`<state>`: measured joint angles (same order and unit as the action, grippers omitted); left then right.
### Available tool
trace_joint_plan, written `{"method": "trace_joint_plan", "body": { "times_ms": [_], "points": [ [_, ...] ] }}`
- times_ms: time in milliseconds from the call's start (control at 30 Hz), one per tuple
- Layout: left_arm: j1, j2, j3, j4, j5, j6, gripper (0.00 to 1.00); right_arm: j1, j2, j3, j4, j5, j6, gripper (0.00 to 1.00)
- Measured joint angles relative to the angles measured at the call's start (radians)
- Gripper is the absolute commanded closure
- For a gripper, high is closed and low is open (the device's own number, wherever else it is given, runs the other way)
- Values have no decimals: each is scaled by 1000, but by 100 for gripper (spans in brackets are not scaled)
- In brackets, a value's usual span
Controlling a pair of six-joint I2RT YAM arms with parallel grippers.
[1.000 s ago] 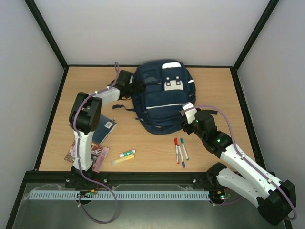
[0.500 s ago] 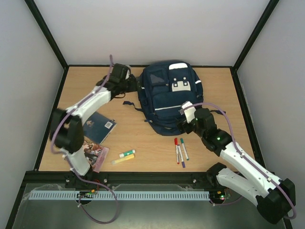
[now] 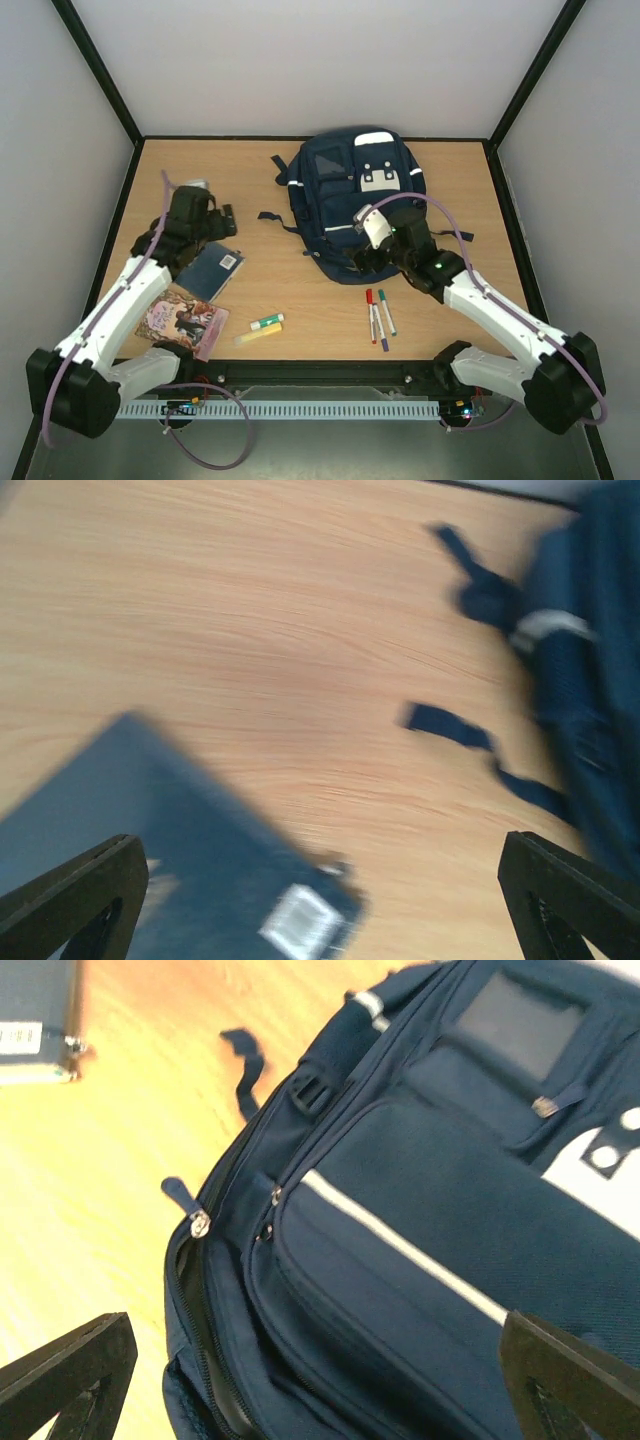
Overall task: Pack the student bag
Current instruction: Move the book to the center of the board.
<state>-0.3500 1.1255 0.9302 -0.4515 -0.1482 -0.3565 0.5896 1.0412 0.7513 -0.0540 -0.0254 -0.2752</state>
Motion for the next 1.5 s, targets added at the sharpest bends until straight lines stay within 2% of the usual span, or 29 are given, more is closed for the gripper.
{"method": "trace_joint_plan", "body": {
  "times_ms": [133, 200, 367, 567, 700, 1000, 1233, 1400, 1500],
  "points": [
    [114, -67, -31, -63, -213, -92, 1, 23, 63, -5, -9, -10, 12, 1],
    [149, -65, -51, -72, -242, -117, 1, 33, 51, -6, -8, 0, 28, 1],
    [240, -29, -116, -73, -220, -162, 1, 39, -9, -41, 32, 27, 44, 1],
    [496, -15, -195, -29, -74, -251, 1, 39, 5, -82, 34, 20, 19, 1],
    [581, 55, -206, -6, 3, -291, 1, 39, 12, -81, 17, -27, -13, 0],
    [615, 179, -245, 69, 97, -327, 1, 39, 8, -81, -15, -137, -90, 2],
    [612, 282, -244, 118, 151, -327, 1, 39, 21, -81, -34, -155, -100, 2],
    [558, 352, -219, 148, 166, -319, 1, 39, 29, -81, -47, -169, -99, 3],
    [483, 392, -186, 155, 163, -312, 1, 39, 32, -81, -48, -174, -99, 5]
  ]
}}
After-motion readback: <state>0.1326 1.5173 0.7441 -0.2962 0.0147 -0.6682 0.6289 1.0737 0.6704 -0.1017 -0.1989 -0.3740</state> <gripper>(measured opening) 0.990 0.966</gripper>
